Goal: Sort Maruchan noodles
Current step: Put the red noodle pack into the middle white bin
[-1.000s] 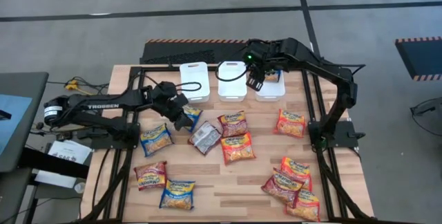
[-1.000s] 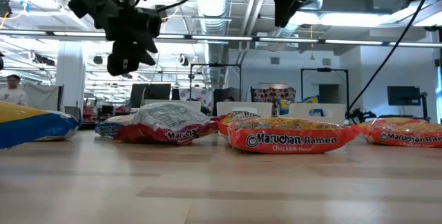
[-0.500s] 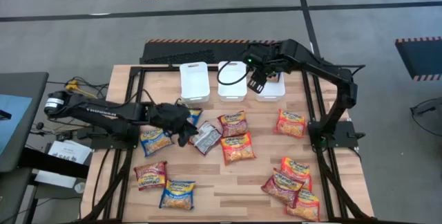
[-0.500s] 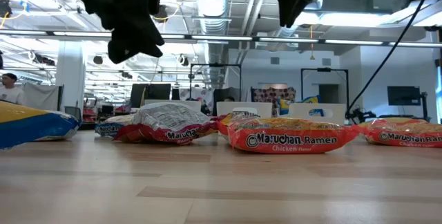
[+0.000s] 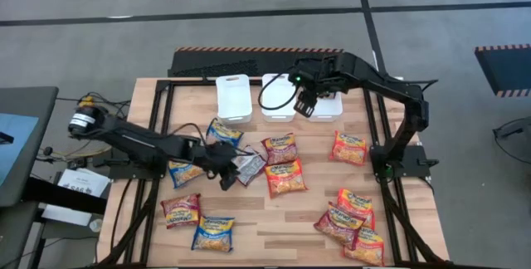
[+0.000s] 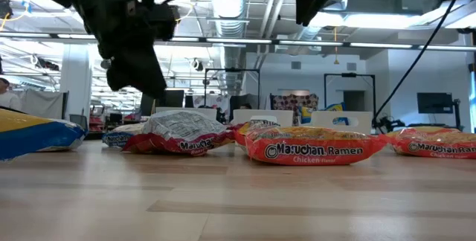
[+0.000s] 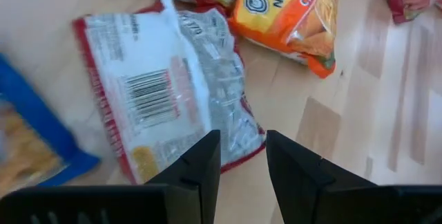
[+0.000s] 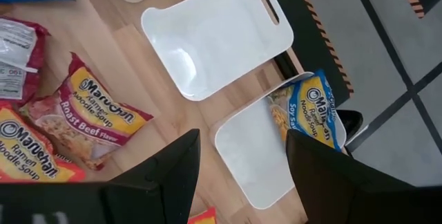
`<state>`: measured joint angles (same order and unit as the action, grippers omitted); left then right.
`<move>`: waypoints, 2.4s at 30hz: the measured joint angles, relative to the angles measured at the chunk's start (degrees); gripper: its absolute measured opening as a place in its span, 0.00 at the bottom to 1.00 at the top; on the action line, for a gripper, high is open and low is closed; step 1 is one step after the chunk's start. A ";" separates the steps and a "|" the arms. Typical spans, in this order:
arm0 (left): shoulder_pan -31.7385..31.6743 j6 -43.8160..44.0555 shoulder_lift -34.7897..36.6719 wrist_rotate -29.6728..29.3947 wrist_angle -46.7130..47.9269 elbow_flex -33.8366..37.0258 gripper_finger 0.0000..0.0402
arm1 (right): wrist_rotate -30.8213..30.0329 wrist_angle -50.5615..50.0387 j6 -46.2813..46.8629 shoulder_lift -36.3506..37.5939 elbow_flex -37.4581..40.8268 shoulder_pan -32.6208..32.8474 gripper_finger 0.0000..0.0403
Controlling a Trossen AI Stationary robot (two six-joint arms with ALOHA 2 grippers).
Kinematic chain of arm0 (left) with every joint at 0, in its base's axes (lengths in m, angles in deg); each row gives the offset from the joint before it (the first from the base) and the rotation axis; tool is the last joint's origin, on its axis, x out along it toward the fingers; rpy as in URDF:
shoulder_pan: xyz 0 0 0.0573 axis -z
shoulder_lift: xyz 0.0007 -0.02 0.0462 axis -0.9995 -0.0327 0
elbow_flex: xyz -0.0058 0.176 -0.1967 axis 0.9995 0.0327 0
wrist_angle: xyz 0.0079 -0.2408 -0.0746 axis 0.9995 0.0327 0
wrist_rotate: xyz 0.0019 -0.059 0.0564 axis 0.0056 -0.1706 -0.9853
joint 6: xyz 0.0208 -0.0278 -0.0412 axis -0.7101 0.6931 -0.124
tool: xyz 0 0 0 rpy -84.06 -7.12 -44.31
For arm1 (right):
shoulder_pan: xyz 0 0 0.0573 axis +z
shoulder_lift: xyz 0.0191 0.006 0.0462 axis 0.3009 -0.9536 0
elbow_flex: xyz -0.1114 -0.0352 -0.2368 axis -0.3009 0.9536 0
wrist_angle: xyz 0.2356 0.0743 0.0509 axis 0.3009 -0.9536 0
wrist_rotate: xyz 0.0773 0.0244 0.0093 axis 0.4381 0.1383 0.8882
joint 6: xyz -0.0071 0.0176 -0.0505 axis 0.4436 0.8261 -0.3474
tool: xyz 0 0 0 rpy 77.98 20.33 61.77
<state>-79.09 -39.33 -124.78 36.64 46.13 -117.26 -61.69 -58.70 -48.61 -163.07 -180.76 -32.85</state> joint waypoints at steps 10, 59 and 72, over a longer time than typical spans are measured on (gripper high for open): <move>-0.69 0.43 -9.25 -4.46 -2.80 -2.76 0.26 | 0.00 0.01 -0.02 0.00 0.00 -0.04 0.59; -11.04 -2.45 13.24 5.25 3.10 -3.06 0.00 | 26.73 4.37 -12.52 0.00 0.00 3.84 0.59; -11.06 -7.31 14.28 14.29 14.23 -2.96 0.00 | 28.28 8.77 -17.38 -3.93 -0.11 11.13 0.59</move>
<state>-90.14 -46.65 -110.51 50.93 60.36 -120.23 -33.41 -49.93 -65.98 -166.99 -180.87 -21.72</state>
